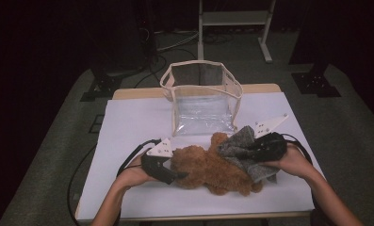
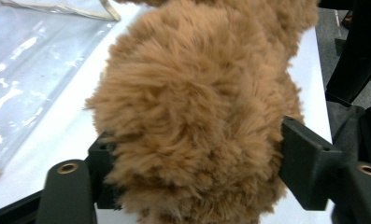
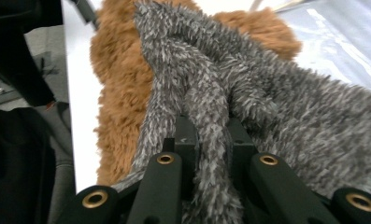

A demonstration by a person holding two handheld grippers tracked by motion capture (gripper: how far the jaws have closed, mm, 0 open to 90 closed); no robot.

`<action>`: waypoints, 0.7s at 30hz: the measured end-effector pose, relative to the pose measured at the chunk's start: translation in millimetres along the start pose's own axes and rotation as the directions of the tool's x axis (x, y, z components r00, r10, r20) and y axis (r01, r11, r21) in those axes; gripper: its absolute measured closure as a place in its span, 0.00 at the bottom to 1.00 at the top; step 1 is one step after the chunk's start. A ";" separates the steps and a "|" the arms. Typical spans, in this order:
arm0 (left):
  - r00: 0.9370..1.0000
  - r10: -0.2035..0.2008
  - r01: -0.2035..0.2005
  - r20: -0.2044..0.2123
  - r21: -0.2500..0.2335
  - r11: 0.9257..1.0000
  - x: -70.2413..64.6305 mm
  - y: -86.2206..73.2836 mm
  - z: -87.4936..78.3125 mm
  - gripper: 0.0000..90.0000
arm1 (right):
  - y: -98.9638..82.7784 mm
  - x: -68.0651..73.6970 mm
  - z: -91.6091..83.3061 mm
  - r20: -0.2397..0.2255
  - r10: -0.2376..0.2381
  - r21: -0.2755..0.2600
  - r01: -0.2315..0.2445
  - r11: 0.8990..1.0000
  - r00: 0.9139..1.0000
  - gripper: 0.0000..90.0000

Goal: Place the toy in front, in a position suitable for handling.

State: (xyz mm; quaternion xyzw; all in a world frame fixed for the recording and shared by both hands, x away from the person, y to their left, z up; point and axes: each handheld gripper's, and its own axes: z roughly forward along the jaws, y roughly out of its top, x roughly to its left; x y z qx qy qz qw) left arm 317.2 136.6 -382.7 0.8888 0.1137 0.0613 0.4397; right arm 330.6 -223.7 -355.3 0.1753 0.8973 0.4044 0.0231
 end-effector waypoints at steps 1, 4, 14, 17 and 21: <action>1.000 0.002 -0.002 0.007 -0.013 1.000 1.3 2.2 -2.8 0.27 | -0.5 2.7 2.1 -0.006 -0.004 0.000 0.004 1.000 1.000 0.88; 1.000 0.019 -0.018 0.025 -0.031 0.999 2.1 12.1 -4.0 0.25 | -2.5 10.8 6.0 -0.032 -0.024 -0.006 0.023 1.000 0.999 0.88; 0.997 0.036 -0.038 0.063 0.026 0.999 -3.1 11.4 8.1 0.43 | -10.0 12.8 -6.7 -0.026 -0.035 -0.021 0.034 0.999 0.999 0.88; 0.997 0.036 -0.038 0.064 0.023 0.999 -3.4 10.7 8.0 0.44 | -13.1 5.2 -15.3 -0.004 -0.015 -0.027 0.015 1.000 1.000 0.88; 0.996 0.047 -0.049 0.073 0.023 0.999 -4.7 10.7 8.8 0.44 | -5.1 1.4 -23.7 0.024 -0.011 -0.050 0.012 0.999 1.000 0.88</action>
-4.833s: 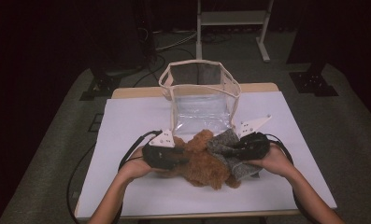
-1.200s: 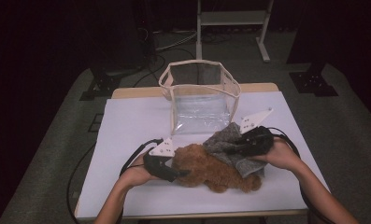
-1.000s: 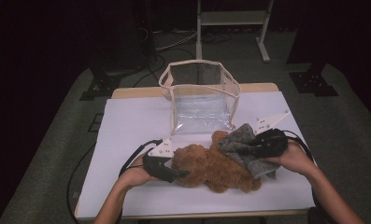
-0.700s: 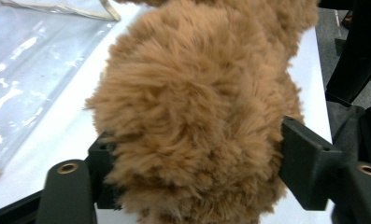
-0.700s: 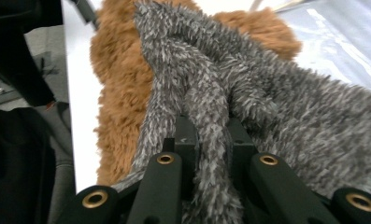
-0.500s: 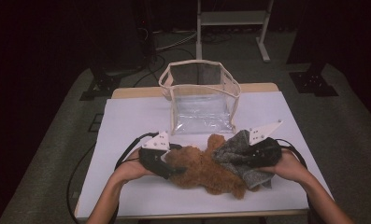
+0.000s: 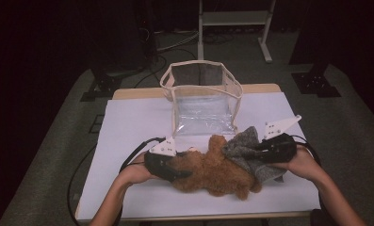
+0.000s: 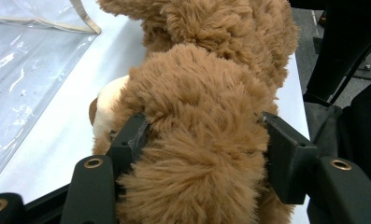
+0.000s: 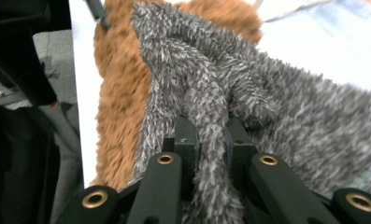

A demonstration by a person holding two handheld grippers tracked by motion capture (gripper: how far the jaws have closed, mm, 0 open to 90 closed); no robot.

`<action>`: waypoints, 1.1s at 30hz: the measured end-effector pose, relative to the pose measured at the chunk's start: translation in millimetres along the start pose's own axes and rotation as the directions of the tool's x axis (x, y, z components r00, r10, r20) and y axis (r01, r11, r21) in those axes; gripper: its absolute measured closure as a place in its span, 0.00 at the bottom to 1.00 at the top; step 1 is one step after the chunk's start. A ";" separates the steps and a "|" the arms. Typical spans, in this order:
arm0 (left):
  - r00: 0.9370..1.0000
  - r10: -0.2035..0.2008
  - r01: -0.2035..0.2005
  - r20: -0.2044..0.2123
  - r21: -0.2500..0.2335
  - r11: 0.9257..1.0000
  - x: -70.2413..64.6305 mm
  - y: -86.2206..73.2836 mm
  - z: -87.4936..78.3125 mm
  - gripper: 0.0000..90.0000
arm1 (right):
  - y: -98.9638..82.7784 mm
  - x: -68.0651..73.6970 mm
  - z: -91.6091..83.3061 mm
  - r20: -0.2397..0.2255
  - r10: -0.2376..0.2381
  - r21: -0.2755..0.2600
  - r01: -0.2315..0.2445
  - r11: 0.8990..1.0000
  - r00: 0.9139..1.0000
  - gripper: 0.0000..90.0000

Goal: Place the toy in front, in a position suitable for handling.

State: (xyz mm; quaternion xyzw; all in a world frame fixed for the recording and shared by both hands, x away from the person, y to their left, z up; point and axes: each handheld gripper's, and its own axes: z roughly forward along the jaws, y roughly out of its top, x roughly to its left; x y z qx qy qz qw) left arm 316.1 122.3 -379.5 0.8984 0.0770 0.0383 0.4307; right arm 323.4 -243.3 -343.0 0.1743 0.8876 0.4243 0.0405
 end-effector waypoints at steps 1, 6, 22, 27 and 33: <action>1.000 0.005 -0.005 0.003 0.002 1.000 -1.0 -0.1 0.0 0.45 | 4.1 -0.4 0.2 0.000 -0.004 -0.005 0.004 1.000 1.000 0.88; 1.000 0.018 -0.018 0.016 0.013 1.000 -4.4 -2.7 -2.9 0.44 | 19.7 -3.0 14.6 -0.015 -0.026 0.001 0.026 1.000 1.000 0.88; 1.000 0.022 -0.022 0.020 0.000 1.000 -4.2 -0.4 -0.2 0.45 | -9.8 -26.5 -30.7 0.090 0.079 -0.022 -0.077 0.997 0.993 0.87; 0.999 0.027 -0.027 0.020 0.006 1.000 -5.1 0.7 0.2 0.45 | 6.0 -23.0 -17.6 0.068 0.042 -0.011 -0.041 0.999 0.997 0.87; 1.000 0.020 -0.020 0.016 -0.017 1.000 -4.5 -3.0 -0.8 0.44 | 2.8 -25.4 2.6 0.041 0.048 0.018 -0.048 0.999 0.998 0.87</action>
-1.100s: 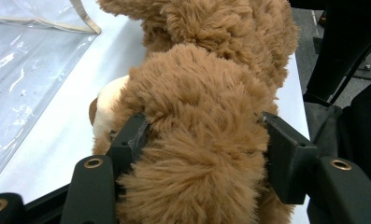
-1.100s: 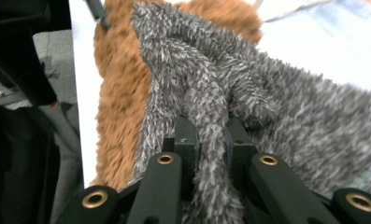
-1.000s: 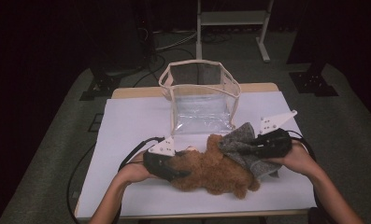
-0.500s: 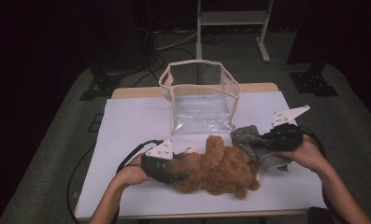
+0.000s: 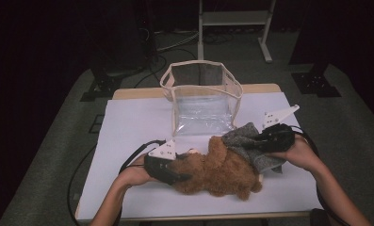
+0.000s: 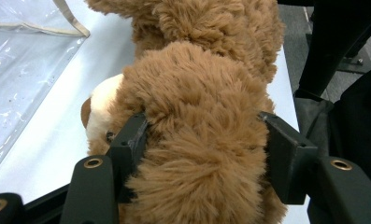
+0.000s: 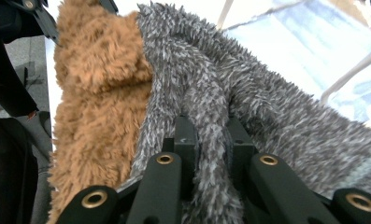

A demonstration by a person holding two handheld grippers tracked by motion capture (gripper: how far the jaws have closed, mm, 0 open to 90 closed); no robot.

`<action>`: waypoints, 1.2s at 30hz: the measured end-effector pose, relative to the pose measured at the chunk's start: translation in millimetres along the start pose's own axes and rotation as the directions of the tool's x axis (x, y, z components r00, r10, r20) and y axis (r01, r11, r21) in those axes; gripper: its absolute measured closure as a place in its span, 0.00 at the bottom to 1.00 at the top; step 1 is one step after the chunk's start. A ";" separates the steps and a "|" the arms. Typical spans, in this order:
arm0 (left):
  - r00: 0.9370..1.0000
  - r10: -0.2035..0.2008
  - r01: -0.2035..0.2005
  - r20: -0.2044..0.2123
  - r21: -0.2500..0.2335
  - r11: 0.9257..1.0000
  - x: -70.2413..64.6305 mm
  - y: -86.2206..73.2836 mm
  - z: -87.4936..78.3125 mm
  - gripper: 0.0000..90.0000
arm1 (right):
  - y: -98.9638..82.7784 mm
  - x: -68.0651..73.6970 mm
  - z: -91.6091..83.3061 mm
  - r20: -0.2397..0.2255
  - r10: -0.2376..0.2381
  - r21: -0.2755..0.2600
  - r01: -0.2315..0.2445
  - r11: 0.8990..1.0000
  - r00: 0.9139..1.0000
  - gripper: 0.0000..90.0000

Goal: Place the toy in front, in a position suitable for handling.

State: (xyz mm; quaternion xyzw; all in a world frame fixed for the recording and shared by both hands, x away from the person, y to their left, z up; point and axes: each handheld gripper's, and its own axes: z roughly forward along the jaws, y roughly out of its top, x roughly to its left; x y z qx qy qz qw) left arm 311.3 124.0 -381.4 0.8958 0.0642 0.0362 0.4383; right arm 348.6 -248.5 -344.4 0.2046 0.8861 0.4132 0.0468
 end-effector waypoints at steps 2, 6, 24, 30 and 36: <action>1.000 -0.001 0.001 0.000 -0.004 1.000 0.8 -0.1 0.4 0.44 | -6.4 -2.4 -1.4 -0.003 0.020 -0.005 -0.020 1.000 1.000 0.87; 1.000 -0.011 0.011 -0.007 -0.001 1.000 3.1 2.1 2.2 0.44 | -4.3 2.9 -11.5 -0.002 0.009 -0.025 -0.009 1.000 1.000 0.87; 1.000 -0.020 0.020 -0.021 -0.026 0.999 7.5 1.6 -0.4 0.41 | 12.6 28.3 29.9 -0.105 -0.060 0.018 0.063 0.998 0.993 0.88; 0.997 -0.060 0.058 -0.048 -0.033 0.998 11.2 -2.3 -7.7 0.38 | 6.1 26.7 26.0 -0.085 -0.054 0.035 0.057 0.998 0.995 0.88; 0.996 -0.081 0.078 -0.039 -0.057 0.995 15.0 -5.2 -1.1 0.50 | 18.4 32.1 12.6 -0.066 -0.098 0.005 0.098 0.995 0.993 0.88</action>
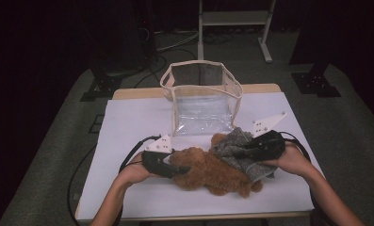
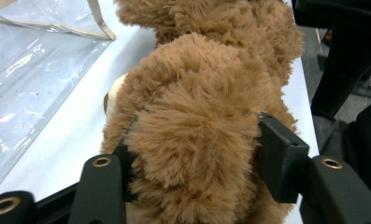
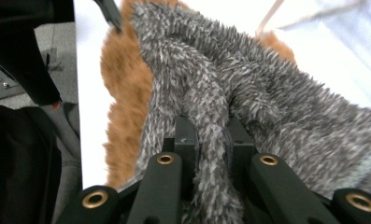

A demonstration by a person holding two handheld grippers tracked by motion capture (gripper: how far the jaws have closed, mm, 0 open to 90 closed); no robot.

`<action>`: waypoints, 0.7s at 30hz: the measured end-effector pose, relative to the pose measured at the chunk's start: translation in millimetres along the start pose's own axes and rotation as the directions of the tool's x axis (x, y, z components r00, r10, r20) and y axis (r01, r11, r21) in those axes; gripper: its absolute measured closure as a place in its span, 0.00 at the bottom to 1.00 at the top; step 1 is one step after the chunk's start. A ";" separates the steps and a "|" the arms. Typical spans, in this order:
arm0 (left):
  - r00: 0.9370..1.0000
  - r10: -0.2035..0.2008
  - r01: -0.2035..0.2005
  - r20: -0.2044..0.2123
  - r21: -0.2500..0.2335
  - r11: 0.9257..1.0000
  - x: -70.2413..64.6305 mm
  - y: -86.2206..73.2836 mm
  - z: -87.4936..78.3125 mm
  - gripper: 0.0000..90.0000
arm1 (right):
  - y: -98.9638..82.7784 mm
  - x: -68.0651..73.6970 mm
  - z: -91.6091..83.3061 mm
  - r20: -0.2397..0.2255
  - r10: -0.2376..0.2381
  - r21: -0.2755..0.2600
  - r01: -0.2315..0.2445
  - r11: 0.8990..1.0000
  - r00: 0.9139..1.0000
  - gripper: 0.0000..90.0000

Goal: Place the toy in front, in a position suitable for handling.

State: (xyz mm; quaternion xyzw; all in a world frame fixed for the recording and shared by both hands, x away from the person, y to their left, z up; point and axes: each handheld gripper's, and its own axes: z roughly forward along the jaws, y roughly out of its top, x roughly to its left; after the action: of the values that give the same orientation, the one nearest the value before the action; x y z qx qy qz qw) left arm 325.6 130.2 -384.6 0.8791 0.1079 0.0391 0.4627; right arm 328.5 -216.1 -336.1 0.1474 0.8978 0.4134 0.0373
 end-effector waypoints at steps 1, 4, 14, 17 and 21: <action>1.000 -0.006 0.006 0.000 -0.003 1.000 0.6 0.7 0.9 0.50 | 4.9 1.8 -2.8 0.003 -0.014 -0.008 0.014 1.000 1.000 0.88; 1.000 0.001 -0.001 0.000 0.001 1.000 1.5 3.9 4.0 0.50 | 22.0 7.3 -7.1 0.005 -0.049 -0.029 0.049 0.998 0.999 0.88; 1.000 0.029 -0.029 0.008 0.006 1.000 -2.4 7.1 7.9 0.50 | 57.0 13.7 44.5 -0.034 -0.115 0.061 0.117 0.991 0.993 0.87; 1.000 0.030 -0.030 0.008 -0.001 1.000 -3.3 4.0 7.1 0.48 | 48.9 8.4 58.3 -0.034 -0.113 0.115 0.116 0.987 0.993 0.88; 1.000 0.014 -0.014 -0.009 -0.011 1.000 -2.1 1.3 2.8 0.42 | 36.9 -2.4 53.7 -0.036 -0.060 0.097 0.063 0.993 0.998 0.88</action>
State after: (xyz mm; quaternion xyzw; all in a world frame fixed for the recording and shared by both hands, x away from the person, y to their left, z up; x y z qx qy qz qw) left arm 324.2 126.8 -385.1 0.8770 0.1035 0.0469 0.4669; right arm 349.5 -154.9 -343.6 0.1144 0.9216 0.3698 0.0277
